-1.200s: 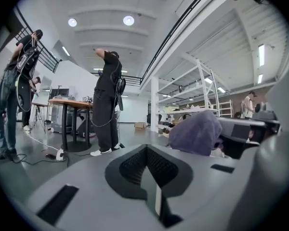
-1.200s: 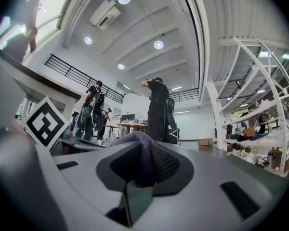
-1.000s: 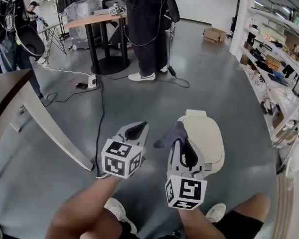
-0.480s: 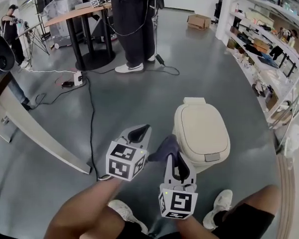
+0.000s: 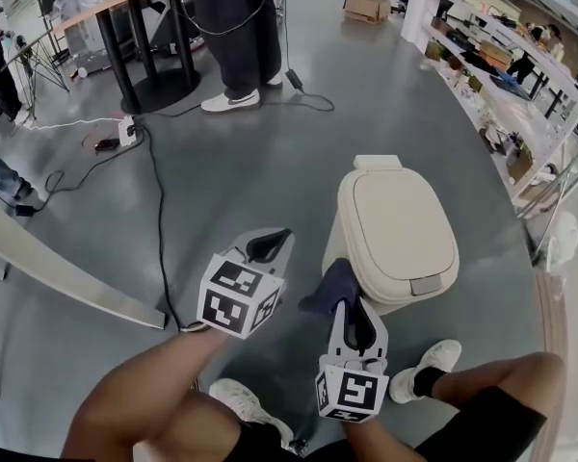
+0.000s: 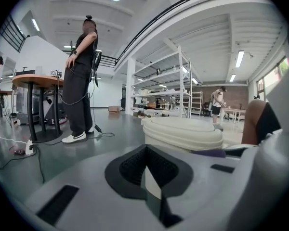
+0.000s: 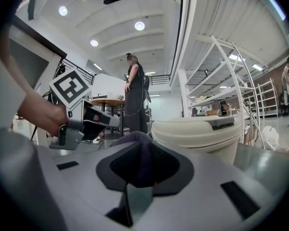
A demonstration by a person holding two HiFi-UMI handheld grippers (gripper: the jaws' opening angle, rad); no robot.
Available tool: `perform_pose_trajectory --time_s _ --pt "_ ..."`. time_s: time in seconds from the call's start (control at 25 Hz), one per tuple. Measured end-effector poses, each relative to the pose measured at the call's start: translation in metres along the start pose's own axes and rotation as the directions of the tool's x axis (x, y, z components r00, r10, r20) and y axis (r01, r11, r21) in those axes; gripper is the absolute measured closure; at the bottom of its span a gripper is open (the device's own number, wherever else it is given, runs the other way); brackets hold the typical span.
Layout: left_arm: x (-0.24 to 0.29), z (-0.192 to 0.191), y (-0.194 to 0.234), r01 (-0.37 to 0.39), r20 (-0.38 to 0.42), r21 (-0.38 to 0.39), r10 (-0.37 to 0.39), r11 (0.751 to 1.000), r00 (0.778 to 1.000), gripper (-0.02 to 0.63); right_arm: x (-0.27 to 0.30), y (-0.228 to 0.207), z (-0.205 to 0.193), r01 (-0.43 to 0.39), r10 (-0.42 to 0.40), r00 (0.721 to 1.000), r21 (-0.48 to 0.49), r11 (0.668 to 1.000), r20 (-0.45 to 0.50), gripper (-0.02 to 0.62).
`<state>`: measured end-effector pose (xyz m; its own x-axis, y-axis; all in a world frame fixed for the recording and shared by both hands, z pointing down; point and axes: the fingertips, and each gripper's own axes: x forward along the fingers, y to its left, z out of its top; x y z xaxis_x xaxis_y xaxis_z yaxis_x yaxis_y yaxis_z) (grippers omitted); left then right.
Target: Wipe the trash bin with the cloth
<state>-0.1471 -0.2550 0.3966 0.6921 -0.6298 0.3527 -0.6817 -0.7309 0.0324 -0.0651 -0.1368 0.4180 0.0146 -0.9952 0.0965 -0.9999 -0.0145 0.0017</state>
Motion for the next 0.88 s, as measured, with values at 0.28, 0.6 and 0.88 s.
perform_pose_trajectory --time_s 0.28,0.6,0.88 --pt "0.008 -0.014 -0.013 0.052 -0.051 0.055 -0.050 0.997 0.997 0.609 0.010 -0.009 -0.023 0.059 -0.059 0.998 0.016 0.998 -0.019 0.529" --pt "0.011 -0.028 -0.007 0.044 -0.091 0.037 -0.040 0.998 0.995 0.609 0.013 -0.015 -0.047 0.078 -0.077 0.995 0.006 0.997 -0.058 0.528" --pt "0.021 -0.039 -0.024 0.082 -0.126 0.082 -0.071 0.993 0.989 0.609 0.016 -0.019 -0.078 0.079 -0.082 0.991 -0.028 0.996 -0.111 0.528"
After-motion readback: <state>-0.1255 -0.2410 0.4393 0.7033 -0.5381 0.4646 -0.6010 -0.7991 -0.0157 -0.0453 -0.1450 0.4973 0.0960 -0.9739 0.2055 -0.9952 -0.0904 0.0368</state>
